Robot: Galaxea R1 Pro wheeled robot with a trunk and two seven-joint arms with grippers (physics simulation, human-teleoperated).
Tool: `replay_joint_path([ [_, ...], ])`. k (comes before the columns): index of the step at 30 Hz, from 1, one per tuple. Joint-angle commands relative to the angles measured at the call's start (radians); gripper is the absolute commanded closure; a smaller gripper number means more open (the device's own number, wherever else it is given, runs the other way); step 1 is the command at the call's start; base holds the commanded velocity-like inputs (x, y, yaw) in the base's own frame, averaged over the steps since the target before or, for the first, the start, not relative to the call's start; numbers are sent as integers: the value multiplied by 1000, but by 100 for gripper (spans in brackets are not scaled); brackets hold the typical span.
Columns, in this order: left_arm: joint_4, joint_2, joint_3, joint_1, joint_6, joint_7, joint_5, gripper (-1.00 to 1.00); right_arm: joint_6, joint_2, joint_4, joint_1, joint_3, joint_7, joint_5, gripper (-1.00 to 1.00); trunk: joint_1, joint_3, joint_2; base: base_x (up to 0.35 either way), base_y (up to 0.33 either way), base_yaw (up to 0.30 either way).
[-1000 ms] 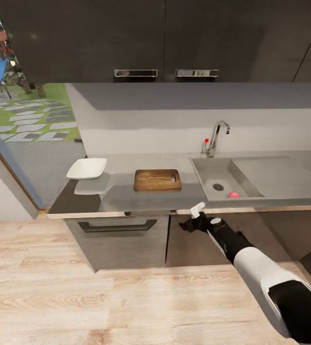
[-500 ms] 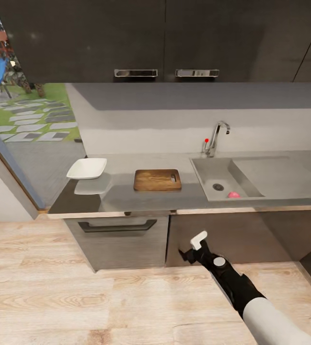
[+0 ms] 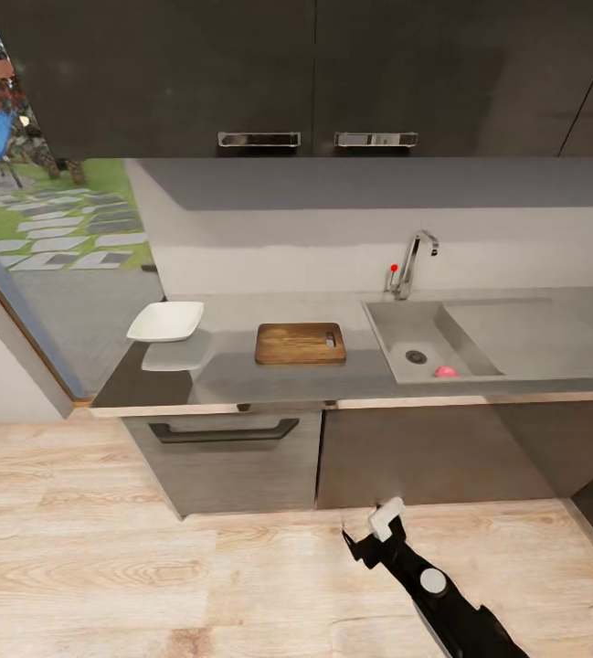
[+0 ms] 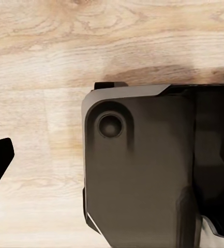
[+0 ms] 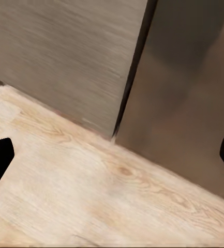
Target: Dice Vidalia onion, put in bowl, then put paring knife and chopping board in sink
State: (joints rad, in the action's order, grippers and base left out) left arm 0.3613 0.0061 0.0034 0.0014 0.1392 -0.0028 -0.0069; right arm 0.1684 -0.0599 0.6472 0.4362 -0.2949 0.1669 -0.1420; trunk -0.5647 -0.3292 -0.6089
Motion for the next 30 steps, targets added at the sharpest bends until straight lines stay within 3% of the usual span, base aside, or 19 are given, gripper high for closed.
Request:
replay_joint_path([
  [1, 2, -1, 0, 0, 2, 0, -1, -100, 15, -1, 0, -16, -1, -8, -8, -100, 0, -1, -1, 0, 0, 0],
  [13, 42, -3, 0, 0, 2, 1, -1, -100, 112, -1, 0, -124, -1, -78, -8, -100, 0, -1, -1, 0, 0, 0],
  [26, 63, -4, 0, 0, 2, 1, 1, -100, 284, 4, -7, -306, -1, -136, -6, -100, 0, -1, -1, 0, 0, 0],
  [30, 63, -4, 0, 0, 2, 1, 2, -100, 332, 10, -49, -342, -2, -219, 6, -100, 0, -1, -1, 0, 0, 0],
])
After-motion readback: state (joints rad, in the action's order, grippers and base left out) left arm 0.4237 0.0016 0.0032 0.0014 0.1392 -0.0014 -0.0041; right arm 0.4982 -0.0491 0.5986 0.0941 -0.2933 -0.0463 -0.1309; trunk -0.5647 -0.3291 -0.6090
